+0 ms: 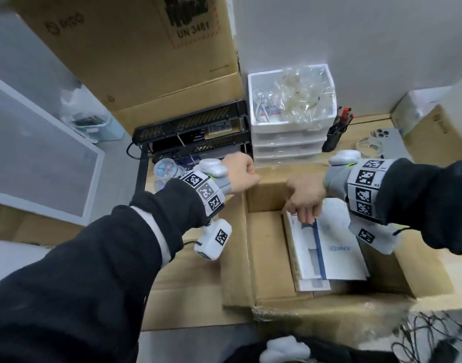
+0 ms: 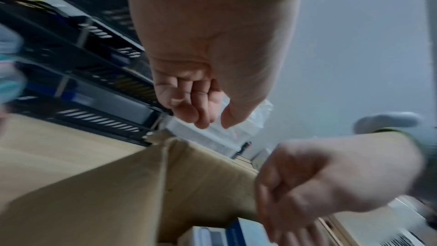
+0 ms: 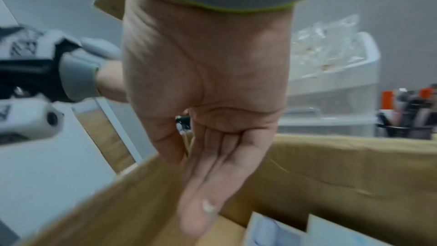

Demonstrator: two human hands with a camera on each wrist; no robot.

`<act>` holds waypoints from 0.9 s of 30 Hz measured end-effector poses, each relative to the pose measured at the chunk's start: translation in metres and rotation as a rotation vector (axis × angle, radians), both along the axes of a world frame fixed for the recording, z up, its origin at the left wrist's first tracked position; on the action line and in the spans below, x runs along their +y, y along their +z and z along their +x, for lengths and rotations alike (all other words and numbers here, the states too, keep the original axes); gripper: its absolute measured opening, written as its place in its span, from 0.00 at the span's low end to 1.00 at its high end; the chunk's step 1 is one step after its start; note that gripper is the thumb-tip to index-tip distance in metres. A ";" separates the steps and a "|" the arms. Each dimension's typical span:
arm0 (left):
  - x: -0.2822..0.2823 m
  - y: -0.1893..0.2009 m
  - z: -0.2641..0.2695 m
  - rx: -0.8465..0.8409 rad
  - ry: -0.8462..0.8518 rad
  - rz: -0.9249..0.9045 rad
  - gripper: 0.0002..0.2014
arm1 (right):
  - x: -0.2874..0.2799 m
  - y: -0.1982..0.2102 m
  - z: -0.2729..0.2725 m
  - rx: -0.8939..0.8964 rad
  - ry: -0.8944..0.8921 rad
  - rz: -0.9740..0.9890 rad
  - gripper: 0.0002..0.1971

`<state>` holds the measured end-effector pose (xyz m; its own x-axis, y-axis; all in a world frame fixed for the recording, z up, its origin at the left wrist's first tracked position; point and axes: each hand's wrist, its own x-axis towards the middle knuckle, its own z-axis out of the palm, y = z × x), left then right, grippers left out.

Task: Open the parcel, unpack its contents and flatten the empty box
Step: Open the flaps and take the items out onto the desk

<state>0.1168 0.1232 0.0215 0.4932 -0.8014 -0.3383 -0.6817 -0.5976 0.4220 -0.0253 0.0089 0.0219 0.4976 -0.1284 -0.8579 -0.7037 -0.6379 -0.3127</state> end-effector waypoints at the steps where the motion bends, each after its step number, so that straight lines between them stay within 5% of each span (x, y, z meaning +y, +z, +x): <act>1: -0.008 0.006 -0.014 -0.006 -0.051 0.016 0.12 | -0.009 -0.004 -0.015 0.021 -0.027 -0.055 0.08; 4: -0.023 0.011 -0.048 -0.021 -0.151 0.076 0.07 | -0.022 -0.011 -0.039 0.028 -0.058 -0.250 0.15; 8: -0.042 0.006 -0.081 -0.068 -0.103 0.218 0.13 | -0.023 -0.025 -0.053 0.167 0.056 -0.340 0.08; 11: -0.048 -0.006 -0.094 0.116 0.012 0.329 0.13 | -0.023 -0.043 -0.061 0.216 0.076 -0.279 0.14; 13: -0.049 -0.018 -0.103 0.246 0.055 0.397 0.11 | -0.021 -0.048 -0.070 0.088 0.032 -0.317 0.18; 17: -0.037 -0.043 -0.119 0.376 0.161 0.480 0.25 | -0.009 -0.057 -0.082 -0.049 -0.035 -0.365 0.10; 21: -0.032 -0.069 -0.130 0.466 0.235 0.527 0.21 | 0.002 -0.065 -0.073 0.006 -0.085 -0.401 0.38; 27: -0.032 -0.080 -0.136 0.596 0.291 0.503 0.17 | 0.009 -0.074 -0.072 -0.069 -0.236 -0.346 0.39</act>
